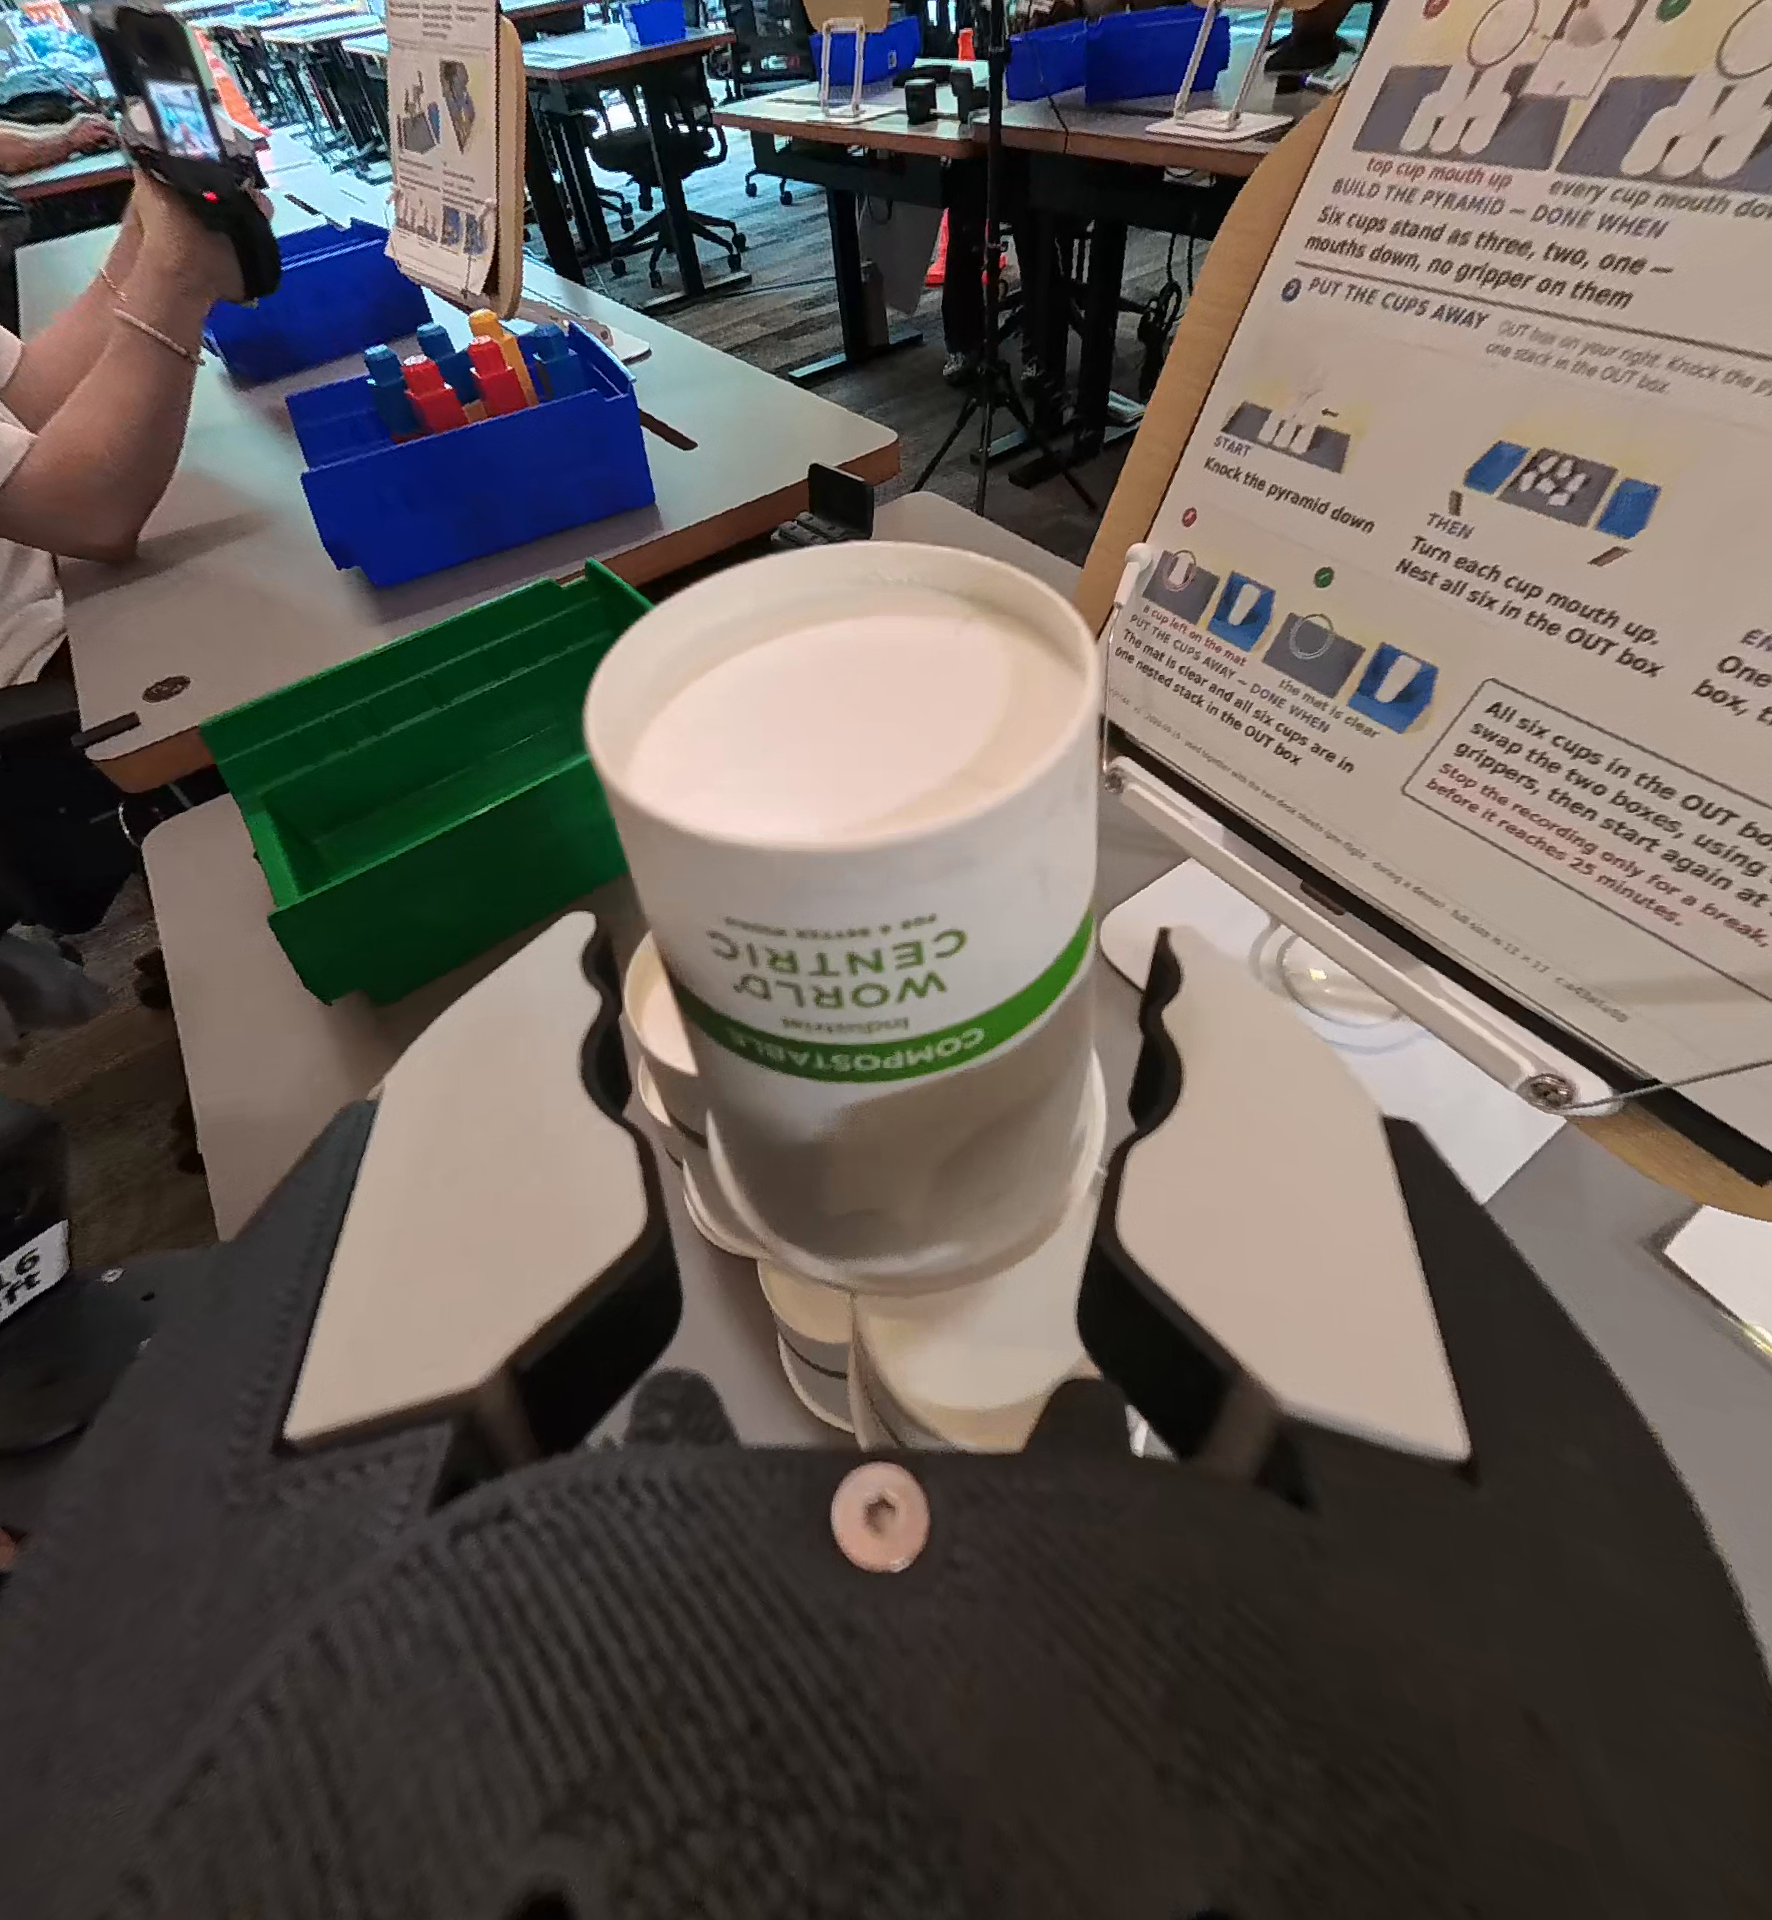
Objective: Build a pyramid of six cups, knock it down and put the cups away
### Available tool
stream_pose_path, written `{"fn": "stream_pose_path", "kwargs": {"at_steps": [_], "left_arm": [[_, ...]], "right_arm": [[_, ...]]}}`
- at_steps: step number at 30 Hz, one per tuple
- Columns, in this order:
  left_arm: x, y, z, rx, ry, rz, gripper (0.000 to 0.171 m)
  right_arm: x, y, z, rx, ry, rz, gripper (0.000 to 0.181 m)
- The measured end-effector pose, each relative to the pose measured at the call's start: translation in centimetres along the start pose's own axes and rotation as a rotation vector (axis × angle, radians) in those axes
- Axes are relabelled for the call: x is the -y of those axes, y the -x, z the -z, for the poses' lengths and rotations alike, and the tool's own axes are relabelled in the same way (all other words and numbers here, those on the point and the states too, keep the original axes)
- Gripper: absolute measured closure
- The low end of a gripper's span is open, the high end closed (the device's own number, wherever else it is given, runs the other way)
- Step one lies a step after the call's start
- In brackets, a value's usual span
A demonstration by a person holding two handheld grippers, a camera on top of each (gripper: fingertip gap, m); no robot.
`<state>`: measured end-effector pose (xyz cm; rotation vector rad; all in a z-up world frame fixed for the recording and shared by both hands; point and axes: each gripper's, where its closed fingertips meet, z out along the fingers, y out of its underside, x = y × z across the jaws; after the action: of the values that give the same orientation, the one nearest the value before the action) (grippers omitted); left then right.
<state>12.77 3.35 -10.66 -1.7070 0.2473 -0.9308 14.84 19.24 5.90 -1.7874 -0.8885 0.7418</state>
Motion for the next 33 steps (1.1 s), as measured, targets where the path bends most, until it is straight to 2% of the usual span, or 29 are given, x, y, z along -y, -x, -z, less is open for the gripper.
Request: {"fn": "stream_pose_path", "kwargs": {"at_steps": [5,10,12,13,14,15,16,18,20,22,25,29,32,33], "left_arm": [[0.0,0.1,0.0,0.002,0.003,-0.002,0.133],[0.0,0.3,0.1,0.005,0.003,0.004,0.133],[-0.1,0.3,0.0,0.003,0.012,0.013,0.133],[-0.2,0.3,0.0,0.006,0.017,0.016,0.133],[-0.3,0.3,-0.1,0.010,0.022,0.016,0.131],[-0.3,0.4,-0.1,0.014,0.025,0.015,0.130],[-0.2,0.4,-0.1,0.014,0.025,0.012,0.130],[0.0,0.3,-0.2,0.011,0.018,-0.002,0.130],[0.5,0.4,-0.4,0.017,0.004,-0.028,0.130],[0.8,0.7,-0.8,0.031,-0.005,-0.070,0.130],[1.6,1.5,-1.5,0.058,-0.017,-0.149,0.136],[3.8,3.9,-1.7,0.122,-0.065,-0.223,0.150],[6.0,6.4,-0.6,0.200,-0.114,-0.235,0.170],[6.6,7.2,-0.2,0.223,-0.118,-0.222,0.170]], "right_arm": [[0.5,0.5,2.4,-0.017,-0.080,-0.002,0.084],[-1.0,-0.1,7.7,-0.105,-0.299,-0.090,0.098],[-2.4,-0.9,10.3,-0.183,-0.441,-0.144,0.114],[-2.9,-1.4,12.1,-0.262,-0.575,-0.154,0.121],[-3.9,-1.6,13.8,-0.342,-0.692,-0.146,0.133],[-5.5,-1.7,15.0,-0.412,-0.747,-0.125,0.153],[-7.5,-1.7,15.5,-0.467,-0.749,-0.105,0.166],[-11.8,-1.9,15.6,-0.556,-0.686,-0.114,0.173],[-15.6,-2.1,14.6,-0.564,-0.595,-0.192,0.181],[-18.0,-2.3,13.7,-0.539,-0.524,-0.339,0.181],[-20.0,-2.6,12.2,-0.481,-0.438,-0.458,0.181],[-22.7,-3.6,11.6,-0.537,-0.291,-0.494,0.181],[-23.0,-4.0,12.4,-0.583,-0.292,-0.515,0.181],[-22.9,-4.1,12.8,-0.605,-0.294,-0.494,0.181]]}}
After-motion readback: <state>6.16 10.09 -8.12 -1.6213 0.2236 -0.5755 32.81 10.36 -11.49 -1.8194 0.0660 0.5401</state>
